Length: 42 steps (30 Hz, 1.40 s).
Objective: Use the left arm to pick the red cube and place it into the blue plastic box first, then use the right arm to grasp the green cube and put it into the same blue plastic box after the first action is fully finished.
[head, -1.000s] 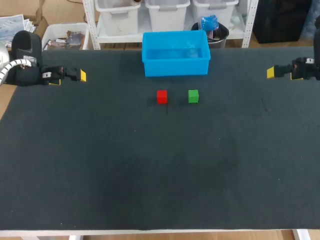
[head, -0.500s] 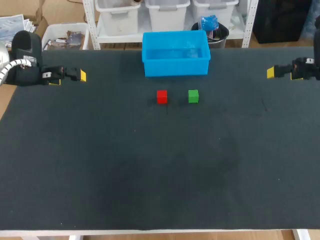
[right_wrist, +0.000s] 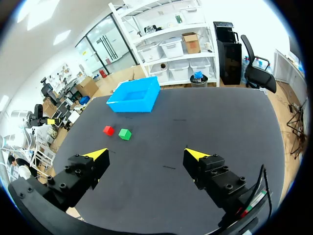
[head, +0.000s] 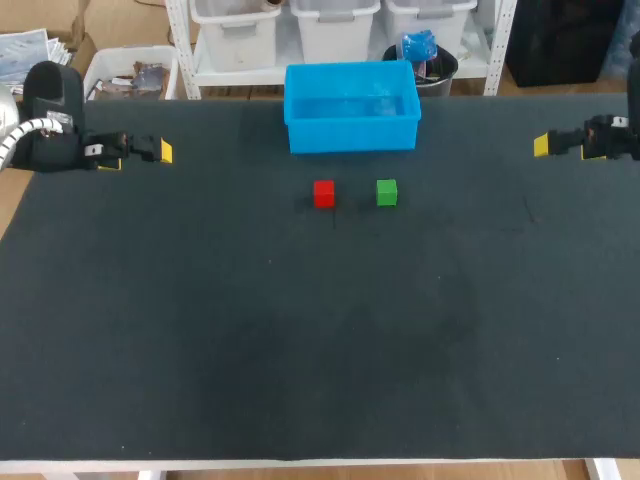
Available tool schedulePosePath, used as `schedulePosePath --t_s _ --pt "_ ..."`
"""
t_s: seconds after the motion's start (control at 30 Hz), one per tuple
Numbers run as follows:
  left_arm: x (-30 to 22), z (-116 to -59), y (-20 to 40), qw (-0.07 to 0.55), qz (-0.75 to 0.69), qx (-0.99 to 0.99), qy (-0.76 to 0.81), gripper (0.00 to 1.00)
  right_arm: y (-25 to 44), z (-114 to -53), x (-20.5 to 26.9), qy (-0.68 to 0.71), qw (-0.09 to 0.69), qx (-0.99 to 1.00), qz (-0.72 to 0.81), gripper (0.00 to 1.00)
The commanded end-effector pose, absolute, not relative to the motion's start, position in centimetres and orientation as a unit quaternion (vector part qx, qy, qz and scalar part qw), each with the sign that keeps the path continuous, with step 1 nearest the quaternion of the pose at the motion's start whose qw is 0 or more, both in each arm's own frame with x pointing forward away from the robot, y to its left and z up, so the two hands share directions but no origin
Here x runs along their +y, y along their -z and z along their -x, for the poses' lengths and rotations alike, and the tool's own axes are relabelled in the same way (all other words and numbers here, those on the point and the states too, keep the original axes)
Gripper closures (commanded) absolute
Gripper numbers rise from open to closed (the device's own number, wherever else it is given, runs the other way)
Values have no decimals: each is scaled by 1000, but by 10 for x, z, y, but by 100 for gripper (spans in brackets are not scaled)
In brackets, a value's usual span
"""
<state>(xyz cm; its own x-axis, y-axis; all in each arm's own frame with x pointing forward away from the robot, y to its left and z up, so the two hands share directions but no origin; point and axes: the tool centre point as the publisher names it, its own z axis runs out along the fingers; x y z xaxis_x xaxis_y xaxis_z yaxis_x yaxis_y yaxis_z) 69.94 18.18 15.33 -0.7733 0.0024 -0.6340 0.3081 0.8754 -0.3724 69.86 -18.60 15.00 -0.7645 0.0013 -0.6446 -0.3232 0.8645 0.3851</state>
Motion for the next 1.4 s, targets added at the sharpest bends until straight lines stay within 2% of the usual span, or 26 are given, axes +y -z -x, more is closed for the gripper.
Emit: schedulePosePath --t_s 0.03,0.33,1.1,1.17,1.4 --pt "177 -701 -151 324 -84 912 239 0 -150 -699 -185 -243 331 907 89 0" --pt "129 -707 -141 265 -90 944 174 0 -150 -699 -185 -243 331 907 89 0" --pt "118 -707 -142 278 -78 935 204 0 -150 -699 -185 -243 331 907 89 0" --pt "105 -709 -138 254 -75 945 191 0 -150 -699 -185 -243 331 907 89 0" --pt "61 -728 -131 250 -67 956 140 0 -150 -699 -185 -243 331 907 89 0"
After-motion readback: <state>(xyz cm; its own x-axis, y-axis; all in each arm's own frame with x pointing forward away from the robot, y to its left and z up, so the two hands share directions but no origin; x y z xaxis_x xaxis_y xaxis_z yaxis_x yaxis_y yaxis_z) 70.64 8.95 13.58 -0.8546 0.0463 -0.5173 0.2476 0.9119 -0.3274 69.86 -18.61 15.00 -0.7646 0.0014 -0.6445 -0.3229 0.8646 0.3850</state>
